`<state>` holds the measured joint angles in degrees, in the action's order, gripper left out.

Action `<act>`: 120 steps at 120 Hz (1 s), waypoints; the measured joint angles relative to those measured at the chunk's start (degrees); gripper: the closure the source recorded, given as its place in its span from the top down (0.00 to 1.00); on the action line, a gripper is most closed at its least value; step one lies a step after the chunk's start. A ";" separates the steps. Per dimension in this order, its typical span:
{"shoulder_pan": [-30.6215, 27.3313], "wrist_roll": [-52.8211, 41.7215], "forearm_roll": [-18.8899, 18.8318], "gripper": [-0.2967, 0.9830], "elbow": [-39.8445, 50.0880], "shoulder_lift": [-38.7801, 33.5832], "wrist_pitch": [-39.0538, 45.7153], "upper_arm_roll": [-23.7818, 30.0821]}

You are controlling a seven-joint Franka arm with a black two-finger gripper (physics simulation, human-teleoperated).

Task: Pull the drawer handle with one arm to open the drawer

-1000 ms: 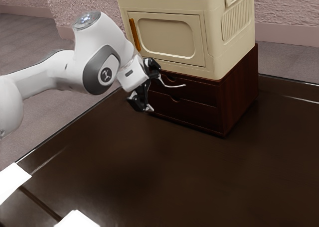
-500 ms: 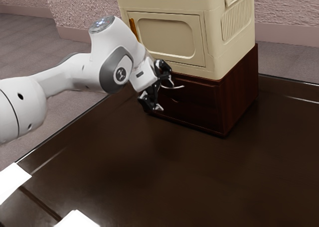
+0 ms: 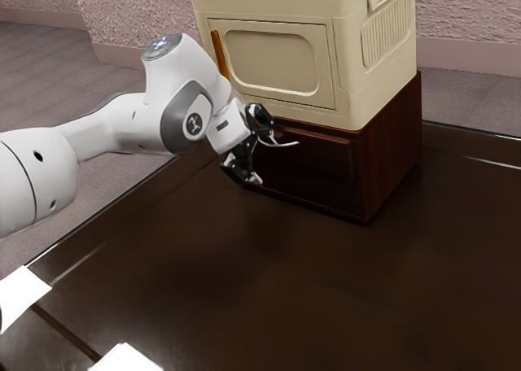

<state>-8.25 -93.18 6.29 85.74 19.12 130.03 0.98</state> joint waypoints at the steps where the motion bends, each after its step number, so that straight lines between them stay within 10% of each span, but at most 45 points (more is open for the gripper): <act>1: 0.00 -0.01 0.04 0.67 -0.02 -0.01 0.01 0.00; 120: -0.67 2.29 2.18 0.19 -0.66 -0.37 3.03 0.35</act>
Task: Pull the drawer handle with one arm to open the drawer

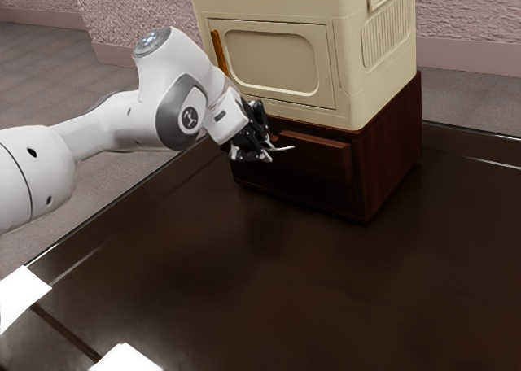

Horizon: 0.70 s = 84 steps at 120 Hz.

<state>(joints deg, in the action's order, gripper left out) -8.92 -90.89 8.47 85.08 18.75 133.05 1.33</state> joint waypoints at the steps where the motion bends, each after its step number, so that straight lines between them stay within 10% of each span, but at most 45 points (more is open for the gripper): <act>1: 0.00 0.02 0.01 0.18 0.04 -0.09 -0.01 0.00; 84: -0.21 1.70 0.10 0.16 14.36 -11.85 0.75 -0.14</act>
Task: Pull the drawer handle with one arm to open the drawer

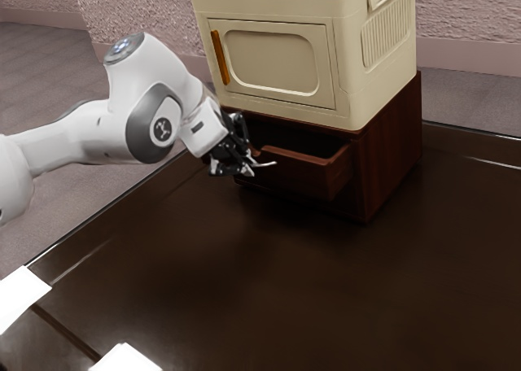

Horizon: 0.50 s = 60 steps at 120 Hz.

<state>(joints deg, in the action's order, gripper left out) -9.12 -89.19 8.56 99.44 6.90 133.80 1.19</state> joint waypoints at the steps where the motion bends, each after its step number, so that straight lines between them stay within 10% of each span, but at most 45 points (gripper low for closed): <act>1: -0.01 0.03 0.00 0.16 0.23 -0.23 0.02 0.00; 60: -0.67 1.74 -0.03 0.15 12.35 -9.58 2.68 0.30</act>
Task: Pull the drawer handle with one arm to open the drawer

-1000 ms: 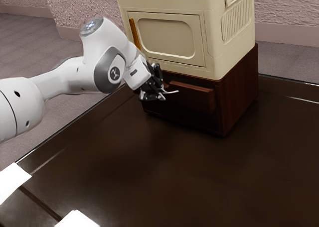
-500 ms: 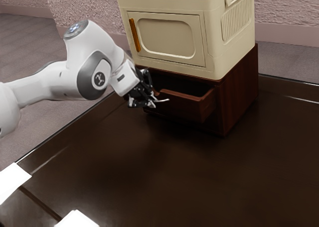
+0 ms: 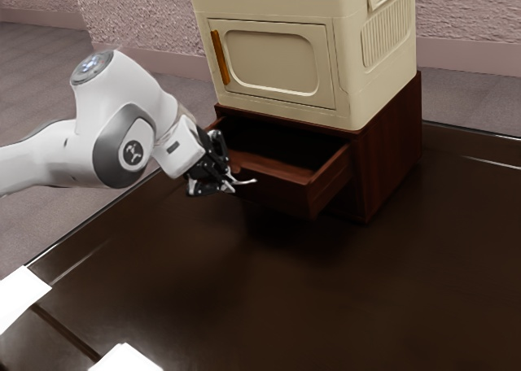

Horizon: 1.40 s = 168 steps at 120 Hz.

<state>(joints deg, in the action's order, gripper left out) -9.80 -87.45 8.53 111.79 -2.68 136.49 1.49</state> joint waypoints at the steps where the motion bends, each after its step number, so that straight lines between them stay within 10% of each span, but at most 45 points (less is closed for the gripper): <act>1: -0.01 0.03 -0.01 0.15 0.23 -0.19 0.03 0.01; 108: 0.89 2.40 -0.54 0.16 14.30 -13.31 2.44 -0.89; 150: 0.91 4.27 -0.67 0.58 13.45 -21.92 0.14 -0.49; 168: 2.50 17.29 -8.48 0.67 1.83 -20.03 -14.78 -0.15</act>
<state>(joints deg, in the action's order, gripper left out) -7.30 -70.16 0.06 113.62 -22.71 121.71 1.34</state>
